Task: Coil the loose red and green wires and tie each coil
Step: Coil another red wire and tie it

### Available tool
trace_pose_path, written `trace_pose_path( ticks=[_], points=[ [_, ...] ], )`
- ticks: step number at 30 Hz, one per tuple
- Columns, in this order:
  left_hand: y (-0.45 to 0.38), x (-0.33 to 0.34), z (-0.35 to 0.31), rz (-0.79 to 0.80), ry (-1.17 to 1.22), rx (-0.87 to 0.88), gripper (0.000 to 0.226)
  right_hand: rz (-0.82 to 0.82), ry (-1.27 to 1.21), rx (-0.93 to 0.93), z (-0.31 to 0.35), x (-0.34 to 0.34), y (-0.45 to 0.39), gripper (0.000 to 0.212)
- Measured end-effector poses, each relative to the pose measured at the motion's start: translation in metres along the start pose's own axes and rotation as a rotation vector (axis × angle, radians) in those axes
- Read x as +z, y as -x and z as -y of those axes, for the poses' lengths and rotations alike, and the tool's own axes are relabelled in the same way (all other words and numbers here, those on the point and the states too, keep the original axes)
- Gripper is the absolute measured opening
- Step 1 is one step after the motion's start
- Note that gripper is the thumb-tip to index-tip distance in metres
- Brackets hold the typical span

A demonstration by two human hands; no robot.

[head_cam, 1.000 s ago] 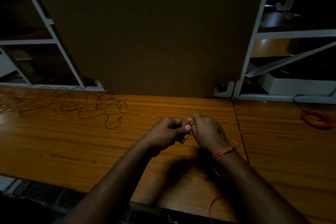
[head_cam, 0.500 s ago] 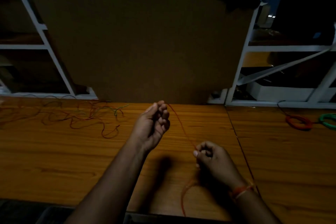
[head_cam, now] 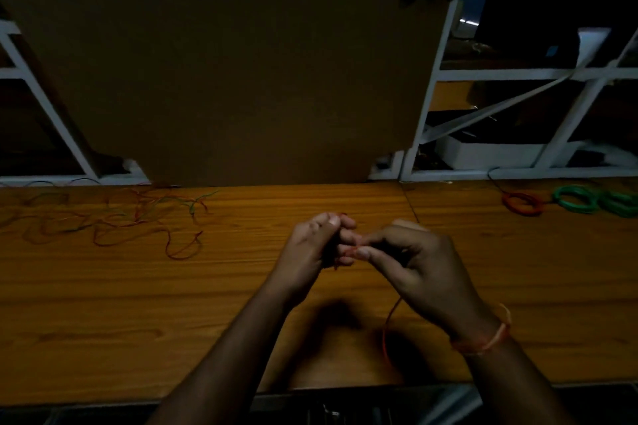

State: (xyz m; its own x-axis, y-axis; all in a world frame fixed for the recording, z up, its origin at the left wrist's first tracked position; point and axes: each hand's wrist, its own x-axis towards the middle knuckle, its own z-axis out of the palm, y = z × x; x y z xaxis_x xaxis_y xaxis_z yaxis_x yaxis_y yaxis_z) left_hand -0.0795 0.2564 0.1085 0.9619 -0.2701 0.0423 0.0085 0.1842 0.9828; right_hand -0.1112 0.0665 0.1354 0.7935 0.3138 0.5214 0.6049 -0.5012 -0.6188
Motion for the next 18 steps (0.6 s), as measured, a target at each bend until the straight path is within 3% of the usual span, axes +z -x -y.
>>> trace_pose_path(
  ticks=[4, 11, 14, 18],
  points=[
    [-0.003, 0.014, 0.007, 0.052, -0.014, 0.032, 0.029, -0.034, 0.063, 0.021, -0.010, -0.012, -0.010, 0.007],
    [-0.019, 0.044, 0.010, 0.050, 0.069, 0.017, 0.030, 0.011, -0.127, 0.154, -0.047, -0.038, -0.020, 0.017],
    [-0.027, 0.064, 0.012, 0.072, 0.063, 0.004, 0.030, 0.073, -0.237, 0.251, -0.076, -0.059, -0.025, 0.021],
    [-0.034, 0.094, 0.011, 0.091, 0.128, 0.000, 0.027, 0.278, -0.546, 0.321, -0.105, -0.080, -0.024, 0.019]
  ],
)
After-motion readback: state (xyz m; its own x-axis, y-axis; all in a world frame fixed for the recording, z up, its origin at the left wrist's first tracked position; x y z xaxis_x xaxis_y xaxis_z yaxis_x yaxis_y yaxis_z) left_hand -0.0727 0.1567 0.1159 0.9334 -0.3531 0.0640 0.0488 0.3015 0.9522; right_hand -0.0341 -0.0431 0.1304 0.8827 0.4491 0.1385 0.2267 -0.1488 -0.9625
